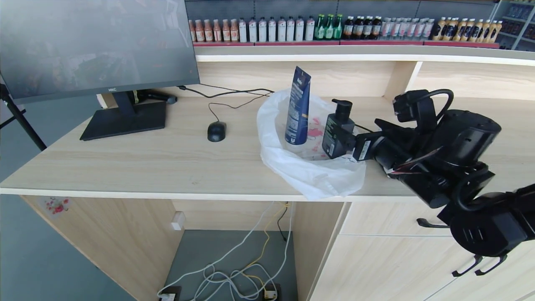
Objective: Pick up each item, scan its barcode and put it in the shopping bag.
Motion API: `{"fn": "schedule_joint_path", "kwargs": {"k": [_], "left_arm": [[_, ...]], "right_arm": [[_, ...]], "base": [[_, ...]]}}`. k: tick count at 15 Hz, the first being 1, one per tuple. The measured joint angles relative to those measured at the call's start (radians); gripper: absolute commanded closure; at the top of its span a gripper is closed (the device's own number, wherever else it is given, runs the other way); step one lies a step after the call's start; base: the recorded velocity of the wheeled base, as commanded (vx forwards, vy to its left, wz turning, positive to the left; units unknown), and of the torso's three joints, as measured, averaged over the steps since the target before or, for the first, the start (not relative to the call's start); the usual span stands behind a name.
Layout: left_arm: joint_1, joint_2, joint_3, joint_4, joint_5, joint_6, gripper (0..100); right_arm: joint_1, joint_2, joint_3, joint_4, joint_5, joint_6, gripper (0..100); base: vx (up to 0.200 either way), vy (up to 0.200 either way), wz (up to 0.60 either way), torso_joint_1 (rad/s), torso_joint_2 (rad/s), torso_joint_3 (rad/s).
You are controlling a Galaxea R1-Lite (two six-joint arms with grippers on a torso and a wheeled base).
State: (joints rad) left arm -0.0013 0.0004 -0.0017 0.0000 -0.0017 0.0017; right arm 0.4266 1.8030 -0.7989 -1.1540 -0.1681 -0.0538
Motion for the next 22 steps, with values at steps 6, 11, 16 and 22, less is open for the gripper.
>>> {"fn": "schedule_joint_path", "kwargs": {"k": [6,11,16,22], "left_arm": [[0.001,0.0,0.0,0.0,0.0,0.0,0],[0.001,0.0,0.0,0.0,0.0,0.0,0],[0.001,0.0,0.0,0.0,0.0,-0.001,0],[0.001,0.0,0.0,0.0,0.001,-0.001,0]], "right_arm": [[0.001,-0.413,0.516,0.003,0.08,0.029,0],[0.002,-0.887,0.763,0.373,0.109,0.039,0],[0.01,-1.48,0.736,1.174,0.17,-0.037,0],[-0.027,-1.703,0.714,1.278,0.157,0.005,0]], "base": [[0.0,0.0,0.0,0.0,0.0,0.0],[0.0,0.0,0.0,0.0,0.0,0.0],[0.0,0.0,0.0,0.0,0.0,0.0],[0.0,0.0,0.0,0.0,0.0,0.0]]}}
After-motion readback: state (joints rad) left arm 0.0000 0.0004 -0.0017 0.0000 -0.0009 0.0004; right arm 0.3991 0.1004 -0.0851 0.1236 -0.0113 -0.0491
